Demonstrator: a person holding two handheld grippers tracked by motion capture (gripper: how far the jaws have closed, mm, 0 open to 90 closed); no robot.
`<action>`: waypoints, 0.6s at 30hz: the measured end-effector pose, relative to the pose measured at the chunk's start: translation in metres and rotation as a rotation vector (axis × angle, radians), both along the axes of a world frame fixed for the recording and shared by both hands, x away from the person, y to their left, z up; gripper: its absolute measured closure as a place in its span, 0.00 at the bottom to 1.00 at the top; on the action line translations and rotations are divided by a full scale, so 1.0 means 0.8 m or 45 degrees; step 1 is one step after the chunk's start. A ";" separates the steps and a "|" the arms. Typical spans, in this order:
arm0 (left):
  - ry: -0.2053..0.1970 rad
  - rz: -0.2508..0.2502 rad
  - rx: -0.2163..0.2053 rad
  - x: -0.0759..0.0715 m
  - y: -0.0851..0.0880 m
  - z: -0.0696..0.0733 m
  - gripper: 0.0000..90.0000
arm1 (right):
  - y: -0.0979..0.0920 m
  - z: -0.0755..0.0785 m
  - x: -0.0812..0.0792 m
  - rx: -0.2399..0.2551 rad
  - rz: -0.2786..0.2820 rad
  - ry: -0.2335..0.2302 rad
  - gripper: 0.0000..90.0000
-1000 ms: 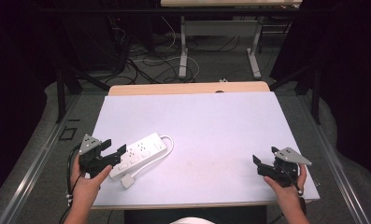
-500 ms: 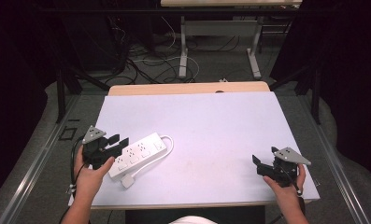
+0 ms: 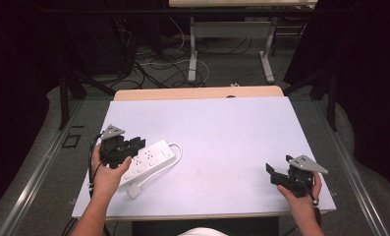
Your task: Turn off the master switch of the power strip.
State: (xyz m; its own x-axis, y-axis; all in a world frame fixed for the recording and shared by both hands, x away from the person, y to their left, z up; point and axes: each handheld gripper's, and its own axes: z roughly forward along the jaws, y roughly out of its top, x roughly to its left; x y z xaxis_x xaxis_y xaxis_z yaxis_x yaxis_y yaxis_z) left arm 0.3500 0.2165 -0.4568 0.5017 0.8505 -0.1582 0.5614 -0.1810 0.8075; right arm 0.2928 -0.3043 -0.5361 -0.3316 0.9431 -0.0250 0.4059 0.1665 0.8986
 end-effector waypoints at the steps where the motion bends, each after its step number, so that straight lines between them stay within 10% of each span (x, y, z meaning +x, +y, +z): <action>1: -0.002 -0.002 0.004 0.002 -0.002 -0.001 0.83 | 0.000 0.001 -0.001 -0.005 -0.007 0.010 0.21; 18: 0.028 -0.056 0.001 0.025 -0.018 -0.022 0.84 | -0.003 -0.003 0.001 0.021 -0.030 0.016 0.21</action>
State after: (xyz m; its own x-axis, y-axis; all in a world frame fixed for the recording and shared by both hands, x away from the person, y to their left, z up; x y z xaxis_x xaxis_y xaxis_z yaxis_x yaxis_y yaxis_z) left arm 0.3704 0.2022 -0.4740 0.5348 0.8279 -0.1692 0.5704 -0.2060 0.7951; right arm 0.2938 -0.3066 -0.5386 -0.3096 0.9508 -0.0056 0.4205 0.1422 0.8961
